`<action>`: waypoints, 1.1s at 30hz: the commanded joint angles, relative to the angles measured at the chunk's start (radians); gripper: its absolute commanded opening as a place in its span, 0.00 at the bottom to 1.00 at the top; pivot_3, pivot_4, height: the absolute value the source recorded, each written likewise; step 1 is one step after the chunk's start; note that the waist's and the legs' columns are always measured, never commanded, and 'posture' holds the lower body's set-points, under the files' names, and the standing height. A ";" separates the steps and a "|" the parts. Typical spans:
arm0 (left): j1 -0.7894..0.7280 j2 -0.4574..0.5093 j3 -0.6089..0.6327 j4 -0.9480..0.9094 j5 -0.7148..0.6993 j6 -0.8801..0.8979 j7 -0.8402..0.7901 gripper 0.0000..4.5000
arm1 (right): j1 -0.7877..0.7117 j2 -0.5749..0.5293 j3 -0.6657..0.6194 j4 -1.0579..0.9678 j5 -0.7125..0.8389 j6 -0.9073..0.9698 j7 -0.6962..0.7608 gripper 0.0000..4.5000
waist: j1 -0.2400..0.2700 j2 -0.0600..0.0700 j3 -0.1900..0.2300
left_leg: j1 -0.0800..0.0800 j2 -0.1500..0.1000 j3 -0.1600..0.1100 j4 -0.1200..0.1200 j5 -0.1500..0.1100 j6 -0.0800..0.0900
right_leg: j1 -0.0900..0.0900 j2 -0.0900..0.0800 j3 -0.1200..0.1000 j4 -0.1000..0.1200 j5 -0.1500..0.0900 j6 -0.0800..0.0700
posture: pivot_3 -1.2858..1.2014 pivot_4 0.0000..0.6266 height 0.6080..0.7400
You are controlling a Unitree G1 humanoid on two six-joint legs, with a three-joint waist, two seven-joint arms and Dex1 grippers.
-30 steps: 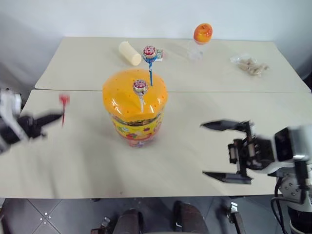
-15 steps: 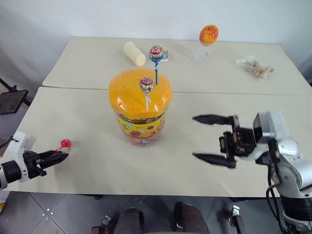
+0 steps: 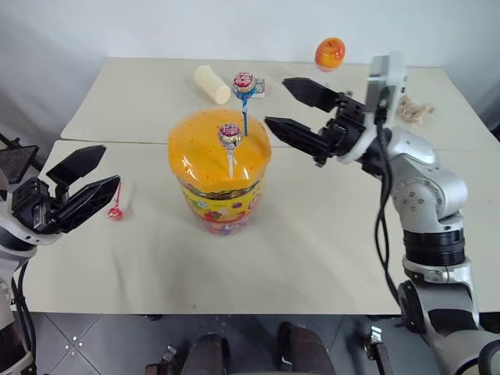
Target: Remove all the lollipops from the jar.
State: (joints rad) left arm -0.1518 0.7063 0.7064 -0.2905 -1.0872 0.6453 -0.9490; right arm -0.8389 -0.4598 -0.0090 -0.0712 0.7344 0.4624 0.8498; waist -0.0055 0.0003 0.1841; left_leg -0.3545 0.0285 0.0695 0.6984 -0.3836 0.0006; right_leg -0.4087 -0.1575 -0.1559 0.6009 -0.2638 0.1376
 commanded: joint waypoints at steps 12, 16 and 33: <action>-0.034 -0.031 -0.028 -0.049 -0.132 -0.030 0.057 1.00 | -0.102 0.057 0.072 -0.002 -0.016 0.113 0.092 0.92 | -0.023 0.000 0.000 | -0.001 0.000 0.001 0.001 0.000 0.000 | -0.001 0.000 0.000 -0.001 -0.001 -0.001 | 0.52 0.24 1.00; -0.027 -0.024 -0.048 -0.040 -0.118 -0.045 0.031 1.00 | -0.117 0.078 0.073 0.007 -0.032 0.123 0.090 0.66 | -0.023 0.000 0.000 | -0.001 0.000 0.002 0.001 0.000 0.000 | -0.001 0.001 0.000 -0.001 -0.001 -0.001 | 0.52 0.24 1.00; -0.087 0.008 -0.137 -0.047 -0.103 -0.078 -0.080 1.00 | -0.135 0.083 -0.244 0.080 0.155 0.090 0.075 0.00 | -0.022 0.000 0.000 | -0.001 0.000 0.001 0.000 0.000 0.000 | -0.001 0.001 0.000 -0.002 -0.001 -0.001 | 0.52 0.24 1.00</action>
State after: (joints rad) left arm -0.2372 0.6847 0.5755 -0.3007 -1.2050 0.5761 -0.9921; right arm -0.9609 -0.3337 -0.1916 0.0262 0.8564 0.5362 0.9334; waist -0.0272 0.0003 0.1843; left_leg -0.3560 0.0288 0.0708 0.6984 -0.3838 0.0005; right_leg -0.4100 -0.1561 -0.1560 0.5992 -0.2644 0.1365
